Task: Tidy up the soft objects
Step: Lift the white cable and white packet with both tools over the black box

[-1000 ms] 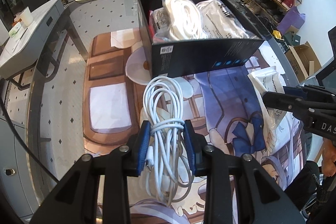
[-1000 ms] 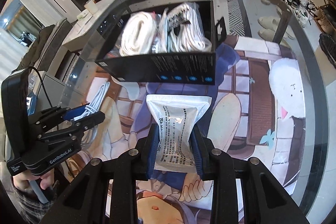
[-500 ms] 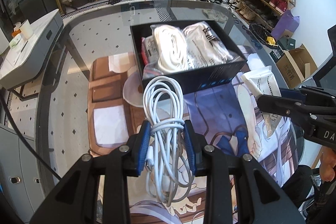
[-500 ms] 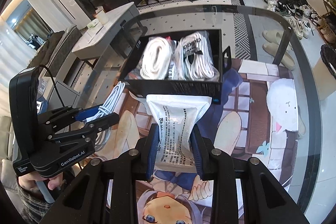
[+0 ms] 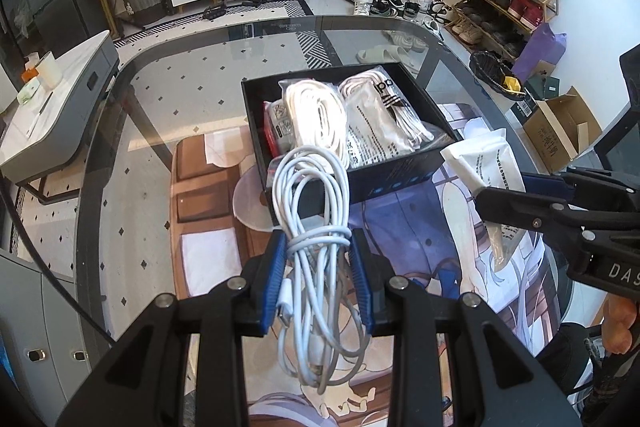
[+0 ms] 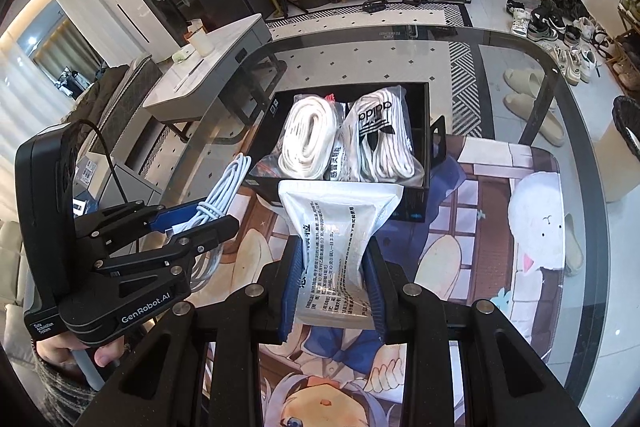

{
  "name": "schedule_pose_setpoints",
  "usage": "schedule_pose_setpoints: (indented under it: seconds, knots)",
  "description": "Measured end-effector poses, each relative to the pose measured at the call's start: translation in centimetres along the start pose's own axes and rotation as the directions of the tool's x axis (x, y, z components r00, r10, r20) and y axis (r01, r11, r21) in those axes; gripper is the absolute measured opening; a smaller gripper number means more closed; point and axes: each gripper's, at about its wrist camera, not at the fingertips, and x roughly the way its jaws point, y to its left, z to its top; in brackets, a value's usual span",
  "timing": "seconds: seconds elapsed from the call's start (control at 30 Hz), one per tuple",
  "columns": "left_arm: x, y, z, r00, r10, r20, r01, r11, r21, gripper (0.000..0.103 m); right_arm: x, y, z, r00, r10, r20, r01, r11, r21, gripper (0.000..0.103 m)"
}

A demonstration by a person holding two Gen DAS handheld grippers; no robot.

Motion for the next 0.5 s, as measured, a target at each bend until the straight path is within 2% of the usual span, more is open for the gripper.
schedule_pose_setpoints:
  seconds: [0.5]
  knots:
    - [0.3, 0.2, 2.1, 1.0, -0.009, 0.015, 0.009, 1.0, -0.002, 0.03, 0.5, -0.3, 2.2, 1.0, -0.003, 0.022, 0.004, 1.0, -0.003, 0.03]
